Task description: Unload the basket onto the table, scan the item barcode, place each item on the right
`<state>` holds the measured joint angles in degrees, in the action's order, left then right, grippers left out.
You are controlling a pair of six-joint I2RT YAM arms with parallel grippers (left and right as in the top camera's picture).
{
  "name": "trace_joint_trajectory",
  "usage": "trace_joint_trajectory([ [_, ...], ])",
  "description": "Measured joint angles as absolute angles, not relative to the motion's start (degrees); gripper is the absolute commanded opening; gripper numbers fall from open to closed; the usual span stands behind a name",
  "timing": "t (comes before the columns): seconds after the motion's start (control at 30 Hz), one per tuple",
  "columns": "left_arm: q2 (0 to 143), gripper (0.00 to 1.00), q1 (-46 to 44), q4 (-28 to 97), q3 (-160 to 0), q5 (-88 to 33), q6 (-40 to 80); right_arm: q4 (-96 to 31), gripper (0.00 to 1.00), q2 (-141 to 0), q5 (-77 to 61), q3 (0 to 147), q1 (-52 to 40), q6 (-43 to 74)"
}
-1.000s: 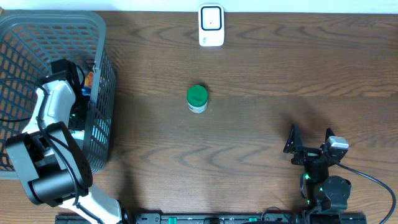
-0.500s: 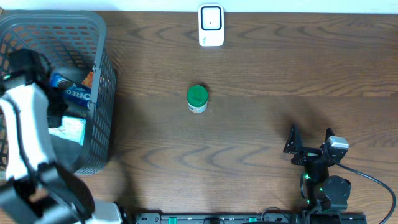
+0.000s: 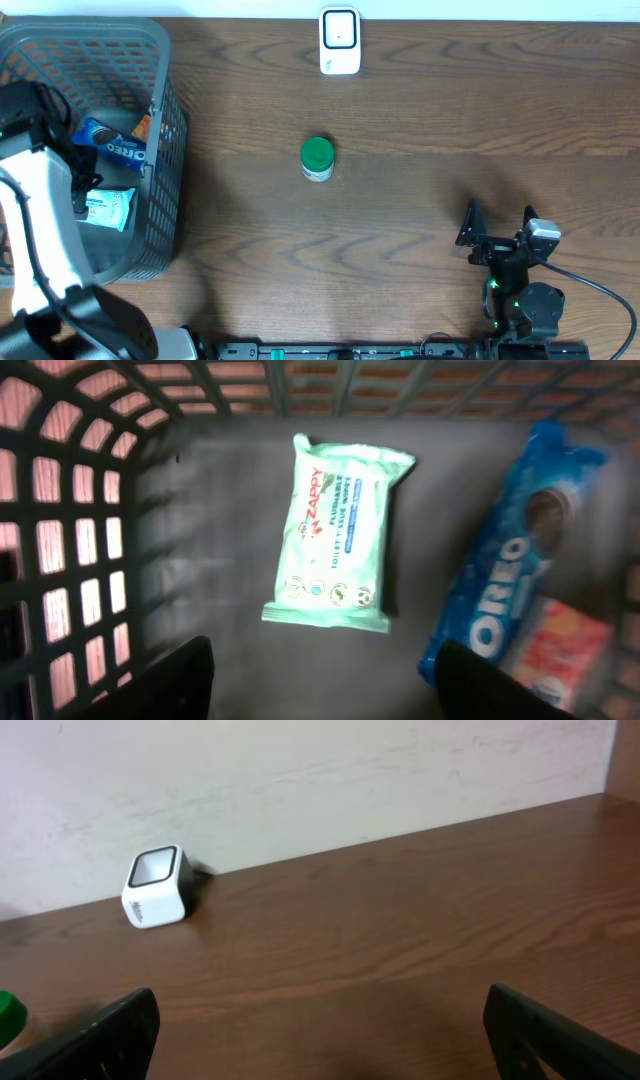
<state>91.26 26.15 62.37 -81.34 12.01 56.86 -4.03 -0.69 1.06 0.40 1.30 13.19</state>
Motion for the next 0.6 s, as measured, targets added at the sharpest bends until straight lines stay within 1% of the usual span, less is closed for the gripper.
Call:
trace_joint_trajectory([
  [0.27, 103.68, 0.79, 26.13, 57.36, -80.84, 12.14, 56.69, -4.03, 0.99, -0.69, 1.06, 0.4, 1.3, 13.19],
  [0.4, 106.48, 0.79, 26.13, 55.94, -80.64, 12.14, 56.69, -4.03, 0.99, -0.69, 1.06, 0.4, 1.3, 13.19],
  [0.6, 107.0, 0.79, 26.13, 54.76, -80.58, 12.88, 56.71, -4.05, 0.99, -0.69, 1.06, 0.4, 1.3, 13.19],
])
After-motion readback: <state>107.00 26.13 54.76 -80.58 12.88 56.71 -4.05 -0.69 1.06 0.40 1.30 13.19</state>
